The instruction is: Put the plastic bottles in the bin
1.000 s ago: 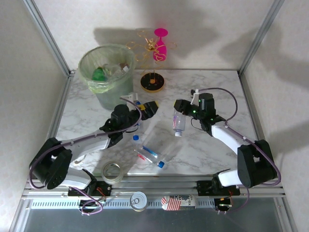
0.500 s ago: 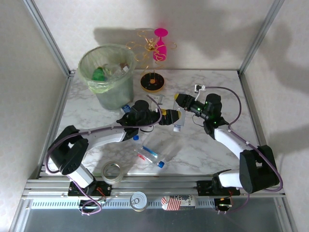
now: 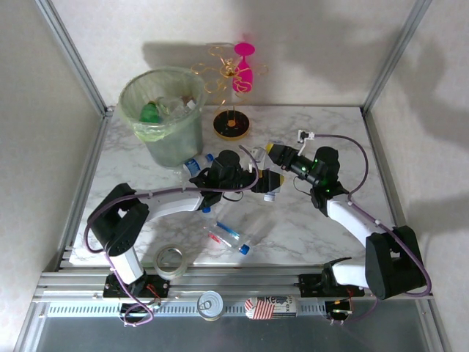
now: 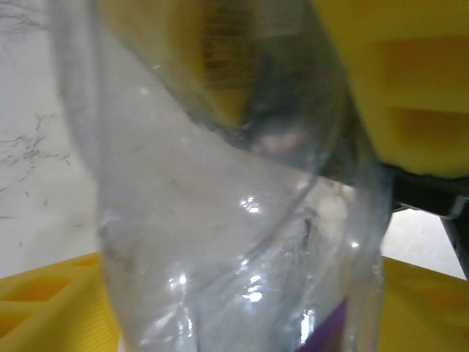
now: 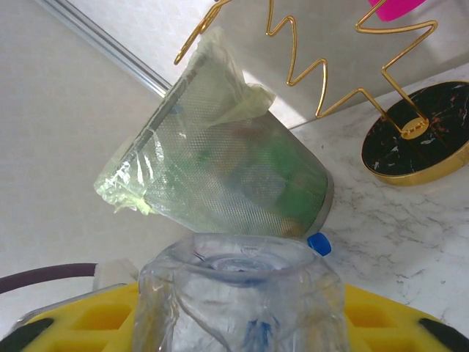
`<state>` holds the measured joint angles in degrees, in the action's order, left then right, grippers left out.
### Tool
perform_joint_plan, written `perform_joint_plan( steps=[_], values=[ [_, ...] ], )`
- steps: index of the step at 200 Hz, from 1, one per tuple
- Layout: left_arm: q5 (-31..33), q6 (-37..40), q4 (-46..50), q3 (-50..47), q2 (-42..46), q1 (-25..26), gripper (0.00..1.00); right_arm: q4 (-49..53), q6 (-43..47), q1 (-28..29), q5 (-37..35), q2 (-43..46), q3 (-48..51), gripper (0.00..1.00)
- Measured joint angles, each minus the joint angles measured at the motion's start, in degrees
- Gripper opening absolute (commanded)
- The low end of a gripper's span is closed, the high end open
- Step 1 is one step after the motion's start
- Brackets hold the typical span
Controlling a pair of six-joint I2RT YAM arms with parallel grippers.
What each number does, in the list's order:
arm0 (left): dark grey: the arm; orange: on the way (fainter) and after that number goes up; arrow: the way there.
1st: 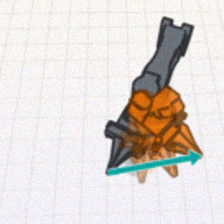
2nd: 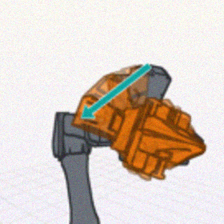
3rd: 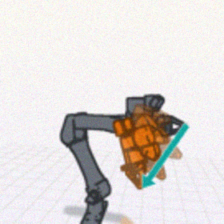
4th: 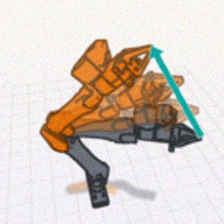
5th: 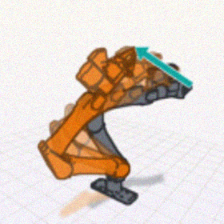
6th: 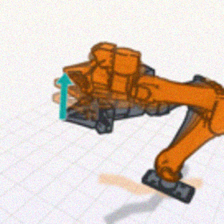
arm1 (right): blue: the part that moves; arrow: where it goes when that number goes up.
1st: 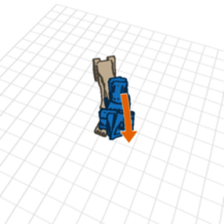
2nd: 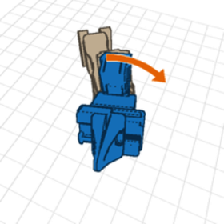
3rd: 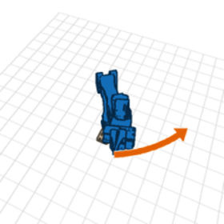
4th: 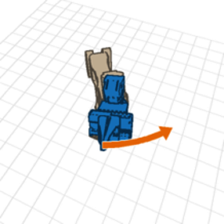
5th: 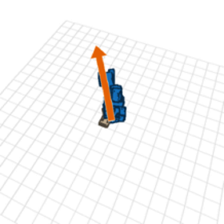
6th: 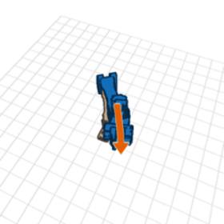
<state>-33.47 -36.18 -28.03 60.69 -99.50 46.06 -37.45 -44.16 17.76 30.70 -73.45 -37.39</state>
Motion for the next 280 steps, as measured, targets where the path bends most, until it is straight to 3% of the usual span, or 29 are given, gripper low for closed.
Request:
perform_joint_plan(
  steps=[38,63,110,164,192,280],
  values=[
    [-0.4,-0.1,-0.3,0.0,0.0,0.1,0.52,-0.1,-0.2,0.0,0.0,0.1,0.2,0.55],
    [0.3,0.0,-0.3,0.0,0.0,0.1,0.47,0.2,-0.2,-0.1,0.0,0.4,0.2,0.76],
    [3.3,0.0,0.1,-1.7,1.3,-1.4,0.46,5.4,2.1,-0.1,-2.8,4.0,-0.8,0.98],
    [7.6,2.1,5.3,-2.9,8.7,-6.4,0.44,12.5,6.1,-0.1,-8.8,7.5,-1.9,0.99],
    [9.9,5.7,11.3,1.1,11.2,-10.1,0.43,16.3,7.6,-0.1,-9.2,6.8,-2.4,0.99],
    [22.2,21.7,36.6,32.3,11.2,-24.5,0.45,19.0,9.1,3.1,-8.1,3.1,-2.6,0.99]
  ],
)
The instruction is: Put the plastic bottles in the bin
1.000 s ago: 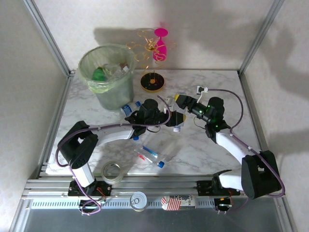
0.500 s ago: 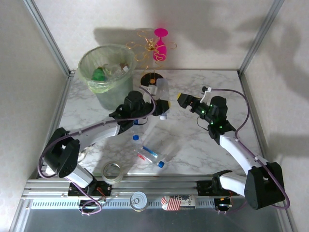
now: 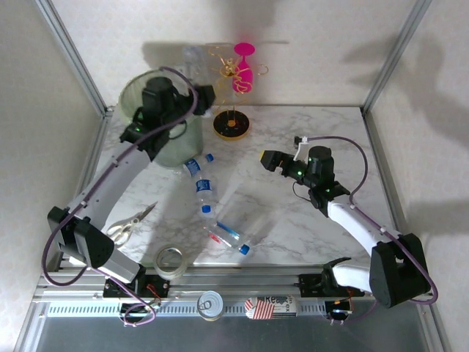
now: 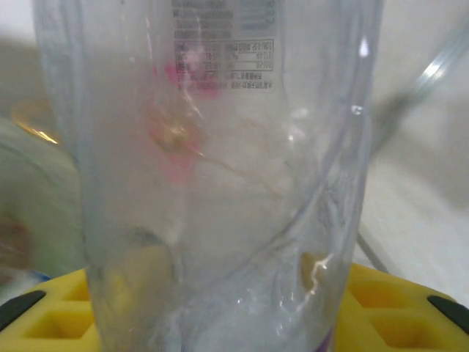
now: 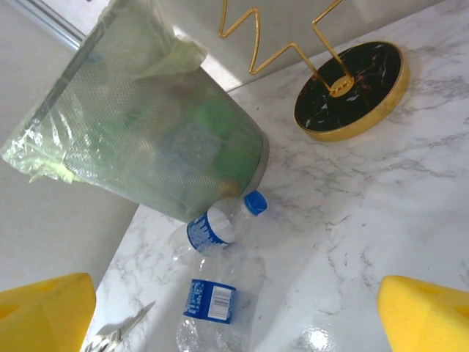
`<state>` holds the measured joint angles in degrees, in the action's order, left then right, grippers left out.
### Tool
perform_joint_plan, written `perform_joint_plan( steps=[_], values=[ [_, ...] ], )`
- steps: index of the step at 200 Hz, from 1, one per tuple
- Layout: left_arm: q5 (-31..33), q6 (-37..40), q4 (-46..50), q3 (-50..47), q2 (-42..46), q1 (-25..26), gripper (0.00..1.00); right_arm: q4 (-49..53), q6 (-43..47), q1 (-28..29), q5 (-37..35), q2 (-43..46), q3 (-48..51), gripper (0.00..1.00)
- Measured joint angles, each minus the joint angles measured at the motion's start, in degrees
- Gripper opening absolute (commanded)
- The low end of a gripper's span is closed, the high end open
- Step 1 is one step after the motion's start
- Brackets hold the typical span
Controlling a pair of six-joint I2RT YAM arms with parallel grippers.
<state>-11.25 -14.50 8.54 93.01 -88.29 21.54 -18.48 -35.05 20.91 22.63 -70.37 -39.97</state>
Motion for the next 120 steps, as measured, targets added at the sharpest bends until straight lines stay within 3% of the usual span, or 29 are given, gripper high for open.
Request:
perform_joint_plan(
  steps=[41,87,120],
  values=[
    [10.5,7.0,7.4,9.2,-2.9,-7.4,0.46,1.6,1.6,1.2,-1.1,0.0,-0.2,0.99],
    [26.7,16.5,13.2,12.8,-9.2,-7.3,0.46,2.7,3.0,2.0,-2.1,0.0,-0.2,0.99],
    [33.5,20.3,15.2,12.8,-11.9,-7.3,0.47,2.9,3.0,2.2,-2.1,0.0,-0.2,0.99]
  ],
)
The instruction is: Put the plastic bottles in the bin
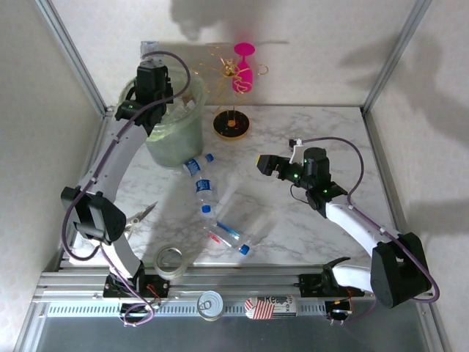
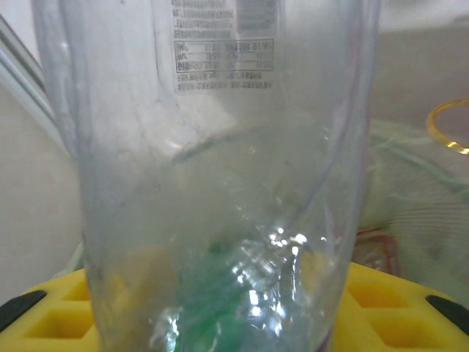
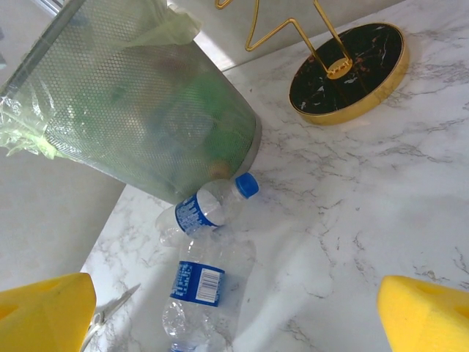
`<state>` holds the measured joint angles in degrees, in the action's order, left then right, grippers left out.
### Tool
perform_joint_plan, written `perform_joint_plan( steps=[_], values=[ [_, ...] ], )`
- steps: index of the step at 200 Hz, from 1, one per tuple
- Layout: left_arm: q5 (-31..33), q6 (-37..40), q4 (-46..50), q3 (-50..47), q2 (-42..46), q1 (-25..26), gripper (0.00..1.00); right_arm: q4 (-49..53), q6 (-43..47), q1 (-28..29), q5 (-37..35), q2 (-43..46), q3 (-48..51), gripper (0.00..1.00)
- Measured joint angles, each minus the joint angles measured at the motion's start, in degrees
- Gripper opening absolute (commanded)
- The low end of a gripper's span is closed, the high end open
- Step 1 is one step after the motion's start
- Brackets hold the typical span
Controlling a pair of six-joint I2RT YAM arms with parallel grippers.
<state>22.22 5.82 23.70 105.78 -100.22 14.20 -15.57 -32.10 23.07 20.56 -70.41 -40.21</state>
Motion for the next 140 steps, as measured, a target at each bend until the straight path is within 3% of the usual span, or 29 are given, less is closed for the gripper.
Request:
perform_joint_plan(
  steps=[60,140],
  values=[
    [4.9,3.0,0.9,0.0,-3.4,0.0,0.53,0.1,0.0,0.1,-0.7,0.1,0.0,0.99],
    [4.9,2.5,1.9,0.0,-4.9,0.1,0.90,0.5,1.7,1.2,-1.1,0.2,0.0,0.99]
  ],
)
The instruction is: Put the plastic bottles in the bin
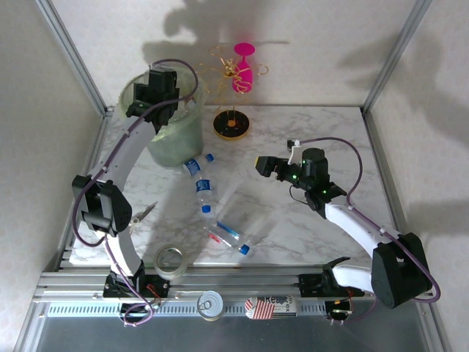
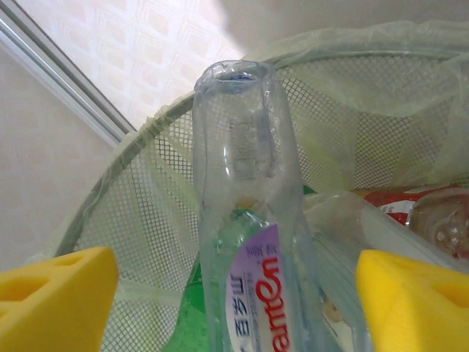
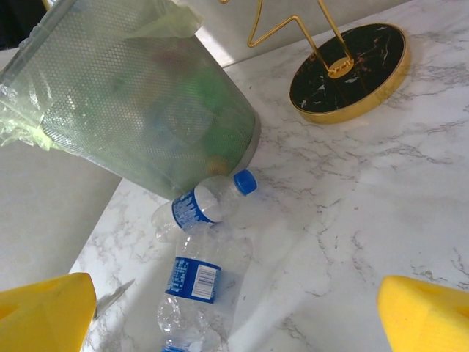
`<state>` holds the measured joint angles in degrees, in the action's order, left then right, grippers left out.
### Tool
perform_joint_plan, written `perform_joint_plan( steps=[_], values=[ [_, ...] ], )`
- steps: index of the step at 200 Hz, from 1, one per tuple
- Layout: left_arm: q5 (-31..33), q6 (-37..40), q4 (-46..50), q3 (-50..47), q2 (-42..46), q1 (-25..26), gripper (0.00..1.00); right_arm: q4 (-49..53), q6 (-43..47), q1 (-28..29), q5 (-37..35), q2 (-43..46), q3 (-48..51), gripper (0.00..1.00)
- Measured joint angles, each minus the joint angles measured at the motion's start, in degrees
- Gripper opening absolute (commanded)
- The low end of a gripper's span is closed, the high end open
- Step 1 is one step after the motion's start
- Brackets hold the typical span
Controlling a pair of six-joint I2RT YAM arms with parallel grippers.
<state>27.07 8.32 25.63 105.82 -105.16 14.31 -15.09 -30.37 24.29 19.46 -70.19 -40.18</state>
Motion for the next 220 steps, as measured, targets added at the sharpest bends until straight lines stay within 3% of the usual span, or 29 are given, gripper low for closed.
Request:
perform_joint_plan(
  steps=[22,75,144,187,220],
  values=[
    [0.0,-1.0,0.0,0.2,0.2,0.5,0.99,0.0,1.1,1.1,0.0,0.0,0.0,0.99],
    [-2.4,-5.3,-1.5,-3.1,8.7,5.8,1.00,1.6,5.0,5.8,-0.4,-3.3,-1.4,0.99],
    [-19.6,-24.4,-25.3,-37.4,29.8,10.6,1.00,11.6,14.3,18.2,-0.4,-8.7,-6.3,0.99],
    [-23.3,-36.8,-40.9,-56.7,34.3,13.3,1.00,19.2,18.6,25.2,-2.0,-11.0,-7.2,0.97],
    [-23.3,-42.9,-46.9,-63.5,36.2,13.3,0.99,24.0,20.7,30.9,-5.2,-13.4,-7.2,0.97]
  ],
)
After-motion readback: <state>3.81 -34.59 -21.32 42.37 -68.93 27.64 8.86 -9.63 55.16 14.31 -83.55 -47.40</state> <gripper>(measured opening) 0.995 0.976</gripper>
